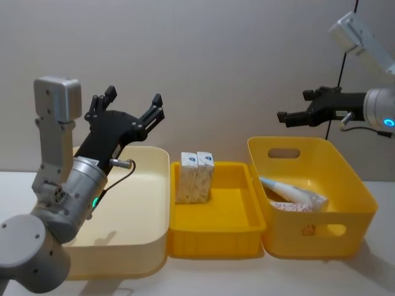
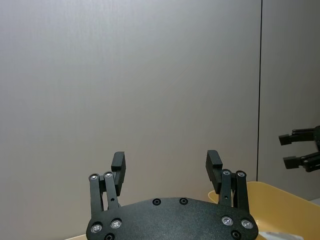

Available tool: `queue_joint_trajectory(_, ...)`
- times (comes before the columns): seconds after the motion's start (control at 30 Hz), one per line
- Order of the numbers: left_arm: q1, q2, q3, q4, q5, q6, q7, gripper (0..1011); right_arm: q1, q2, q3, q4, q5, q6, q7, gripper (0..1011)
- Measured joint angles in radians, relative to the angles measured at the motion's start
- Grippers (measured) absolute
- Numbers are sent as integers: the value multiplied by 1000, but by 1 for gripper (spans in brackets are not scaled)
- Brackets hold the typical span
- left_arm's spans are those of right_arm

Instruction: Bimanual collaborative sorting of washing and personal care products

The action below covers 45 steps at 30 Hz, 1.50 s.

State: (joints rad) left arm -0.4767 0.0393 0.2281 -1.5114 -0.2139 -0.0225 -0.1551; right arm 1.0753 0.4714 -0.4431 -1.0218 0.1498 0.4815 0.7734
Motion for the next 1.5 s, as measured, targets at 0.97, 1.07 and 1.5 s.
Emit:
queue_joint_trajectory(0.97, 0, 0, 0, 0, 0, 0, 0, 1000, -187, 87, 155, -238, 289, -301, 264, 1001)
queue_joint_trajectory(1.07, 0, 0, 0, 0, 0, 0, 0, 999, -201, 89, 169, -252, 320, -328, 296, 1001)
queue_joint_trajectory(1.5, 0, 0, 0, 0, 0, 0, 0, 1000, -245, 85, 222, -298, 469, -429, 447, 1001)
